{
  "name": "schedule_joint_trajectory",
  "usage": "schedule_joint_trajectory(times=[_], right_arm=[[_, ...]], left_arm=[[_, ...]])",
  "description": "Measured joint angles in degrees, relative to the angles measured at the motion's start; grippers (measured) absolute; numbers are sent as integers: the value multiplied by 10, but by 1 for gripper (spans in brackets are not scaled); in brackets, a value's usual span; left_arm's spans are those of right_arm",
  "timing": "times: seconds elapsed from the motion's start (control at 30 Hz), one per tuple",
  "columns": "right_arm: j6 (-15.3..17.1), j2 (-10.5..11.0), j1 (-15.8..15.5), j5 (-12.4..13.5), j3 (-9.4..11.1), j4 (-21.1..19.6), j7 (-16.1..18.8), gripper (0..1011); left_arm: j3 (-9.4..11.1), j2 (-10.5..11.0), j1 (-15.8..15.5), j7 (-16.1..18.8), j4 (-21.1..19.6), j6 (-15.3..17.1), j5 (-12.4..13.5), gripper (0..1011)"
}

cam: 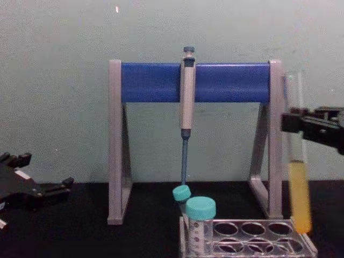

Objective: Pick up the test tube from the test tube rack, shake it, then place it back into the test tube rack.

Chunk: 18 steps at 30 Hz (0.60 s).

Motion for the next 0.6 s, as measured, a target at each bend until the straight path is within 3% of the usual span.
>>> schedule_joint_trajectory(times=[0.17, 0.3, 0.4, 0.6], right_arm=[[1, 6, -9, -25, 11, -6, -47, 229], [5, -19, -10, -56, 16, -4, -102, 229], [-6, -51, -2, -80, 14, 7, -136, 229], [-34, -97, 13, -96, 4, 30, -148, 229]], left_arm=[[0, 0, 0, 0, 0, 0, 0, 1001], [0, 0, 0, 0, 0, 0, 0, 1001], [0, 0, 0, 0, 0, 0, 0, 1001], [0, 0, 0, 0, 0, 0, 0, 1001]])
